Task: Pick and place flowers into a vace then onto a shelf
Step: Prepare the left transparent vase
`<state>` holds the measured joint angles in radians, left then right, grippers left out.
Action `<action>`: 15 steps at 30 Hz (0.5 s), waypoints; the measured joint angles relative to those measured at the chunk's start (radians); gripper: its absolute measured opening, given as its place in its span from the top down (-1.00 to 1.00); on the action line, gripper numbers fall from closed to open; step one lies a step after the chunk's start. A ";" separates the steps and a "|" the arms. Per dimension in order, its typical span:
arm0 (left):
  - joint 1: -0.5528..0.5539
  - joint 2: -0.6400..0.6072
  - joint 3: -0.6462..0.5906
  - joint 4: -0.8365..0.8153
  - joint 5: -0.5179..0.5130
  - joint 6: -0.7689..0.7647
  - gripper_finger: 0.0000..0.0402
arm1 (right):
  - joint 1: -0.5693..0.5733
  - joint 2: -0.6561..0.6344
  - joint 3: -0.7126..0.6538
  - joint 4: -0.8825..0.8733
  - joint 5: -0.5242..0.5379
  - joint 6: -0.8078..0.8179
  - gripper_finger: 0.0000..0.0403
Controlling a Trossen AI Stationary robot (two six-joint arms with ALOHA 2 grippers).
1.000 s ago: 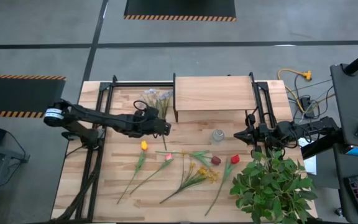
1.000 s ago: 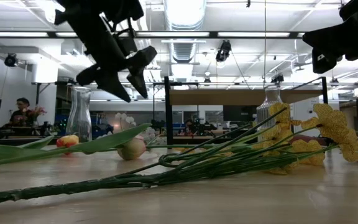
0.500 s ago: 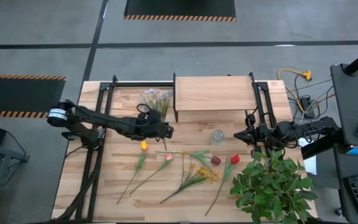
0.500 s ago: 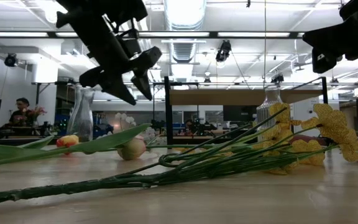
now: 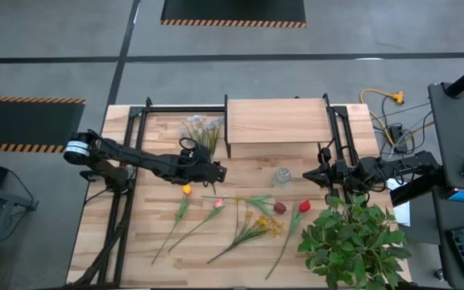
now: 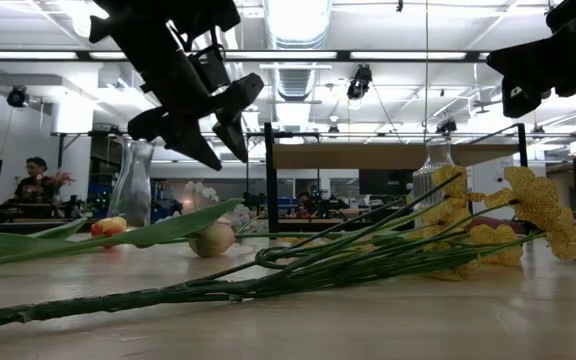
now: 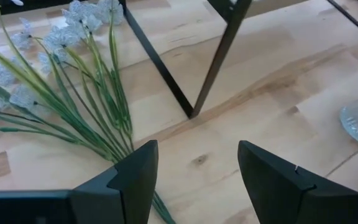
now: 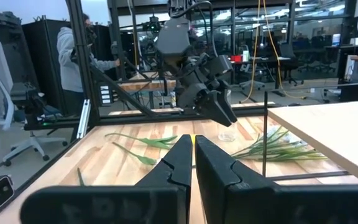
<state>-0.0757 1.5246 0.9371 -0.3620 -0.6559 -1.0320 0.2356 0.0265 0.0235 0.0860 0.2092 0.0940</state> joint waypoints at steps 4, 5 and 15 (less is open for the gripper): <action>-0.013 0.024 -0.001 0.016 0.001 -0.030 -0.02 | 0.000 0.000 0.000 0.002 0.000 0.000 0.94; -0.014 0.035 -0.002 0.022 0.001 -0.034 -0.02 | 0.000 0.000 0.000 0.003 0.000 0.000 0.94; -0.013 0.126 -0.002 0.030 -0.044 -0.098 -0.02 | -0.001 0.000 0.000 0.010 0.002 0.000 0.94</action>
<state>-0.0891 1.6502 0.9351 -0.3318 -0.6997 -1.1300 0.2348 0.0265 0.0235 0.0959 0.2111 0.0937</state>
